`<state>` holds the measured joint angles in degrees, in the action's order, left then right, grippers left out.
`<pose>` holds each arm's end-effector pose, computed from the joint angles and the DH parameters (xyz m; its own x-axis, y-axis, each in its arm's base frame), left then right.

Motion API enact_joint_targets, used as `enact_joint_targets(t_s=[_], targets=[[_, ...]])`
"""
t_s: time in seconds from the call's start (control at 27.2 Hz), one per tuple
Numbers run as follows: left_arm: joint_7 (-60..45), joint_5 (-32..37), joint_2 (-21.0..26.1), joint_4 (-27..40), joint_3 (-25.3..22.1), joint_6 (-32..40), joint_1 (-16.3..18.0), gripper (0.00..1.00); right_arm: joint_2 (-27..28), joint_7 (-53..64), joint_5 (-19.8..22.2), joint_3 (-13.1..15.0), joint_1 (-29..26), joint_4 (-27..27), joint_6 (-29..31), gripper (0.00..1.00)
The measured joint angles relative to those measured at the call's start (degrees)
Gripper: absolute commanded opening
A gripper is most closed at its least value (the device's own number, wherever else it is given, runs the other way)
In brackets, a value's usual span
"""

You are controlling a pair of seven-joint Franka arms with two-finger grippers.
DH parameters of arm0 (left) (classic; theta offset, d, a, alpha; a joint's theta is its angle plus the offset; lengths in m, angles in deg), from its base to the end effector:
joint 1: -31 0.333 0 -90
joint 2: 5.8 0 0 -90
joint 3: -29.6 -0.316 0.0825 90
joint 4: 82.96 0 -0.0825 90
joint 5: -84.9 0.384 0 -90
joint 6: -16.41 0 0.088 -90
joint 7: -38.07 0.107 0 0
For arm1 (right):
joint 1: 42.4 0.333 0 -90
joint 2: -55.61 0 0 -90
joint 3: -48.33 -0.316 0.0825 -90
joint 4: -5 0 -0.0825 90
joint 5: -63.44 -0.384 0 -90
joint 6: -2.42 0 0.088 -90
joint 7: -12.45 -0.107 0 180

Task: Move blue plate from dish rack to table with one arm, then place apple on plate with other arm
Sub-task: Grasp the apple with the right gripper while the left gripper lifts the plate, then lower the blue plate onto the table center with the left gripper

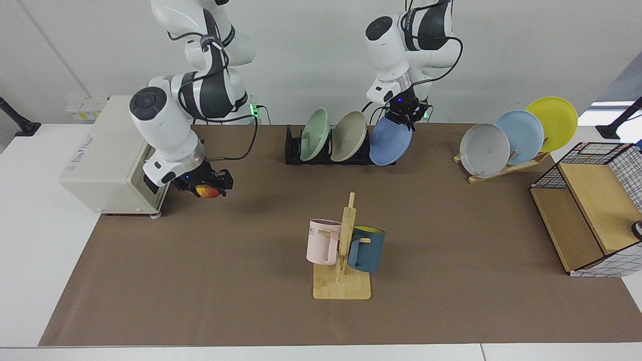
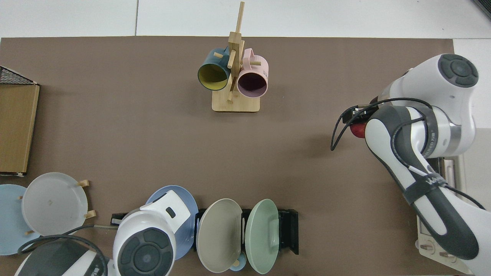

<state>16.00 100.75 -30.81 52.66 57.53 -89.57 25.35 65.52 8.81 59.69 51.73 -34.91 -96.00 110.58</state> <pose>0.3528 -0.2209 0.4681 0.9686 -0.2472 0.0270 -0.2075 -0.8633 -0.4601 0.6046 0.0499 0.4593 0.9986 -0.0121 -0.0512 -0.0146 -0.9988 -0.0478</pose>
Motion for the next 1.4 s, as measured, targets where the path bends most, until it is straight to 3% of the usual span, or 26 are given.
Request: enact_joint_targets(t_s=[0.18, 0.29, 0.44, 0.59, 0.77, 0.99, 1.4], targets=[[-2.5, 4.4, 1.4, -3.8, -0.5, -0.1, 1.4, 0.0, -3.1, 0.0, 2.6, 0.0, 0.7, 0.8, -2.7, 0.0], [-7.8, 5.4, 5.2, -8.3, -1.7, -1.1, 3.3, 0.0, -3.1, 0.0, 3.3, -0.1, 0.9, 0.8, -2.5, 0.0], [-13.2, 5.1, 12.4, -15.2, -6.9, -4.4, 3.9, 0.0, -2.6, 0.0, 3.4, -0.1, 1.2, 0.8, -2.5, 0.0], [-14.5, -1.2, 17.6, -18.4, -12.1, -8.7, 4.3, 0.0, -2.3, 0.0, 3.4, -0.1, 1.2, 0.8, -2.3, 0.0], [-14.7, -11.7, 19.7, -18.2, -14.9, -13.5, 4.8, 0.0, -2.2, -0.4, 3.3, 0.0, 1.2, 0.8, -2.1, 0.0], [-16.4, -21.8, 20.0, -15.6, -14.3, -17.7, 4.5, 0.0, -2.2, -1.2, 3.3, 0.0, 1.2, 0.8, -1.9, 0.0], [-25.9, -24.8, 27.3, -10.0, -9.0, -30.6, 0.8, 0.0, -2.1, -1.5, 3.3, 0.0, 1.2, 0.8, -1.8, 0.0]])
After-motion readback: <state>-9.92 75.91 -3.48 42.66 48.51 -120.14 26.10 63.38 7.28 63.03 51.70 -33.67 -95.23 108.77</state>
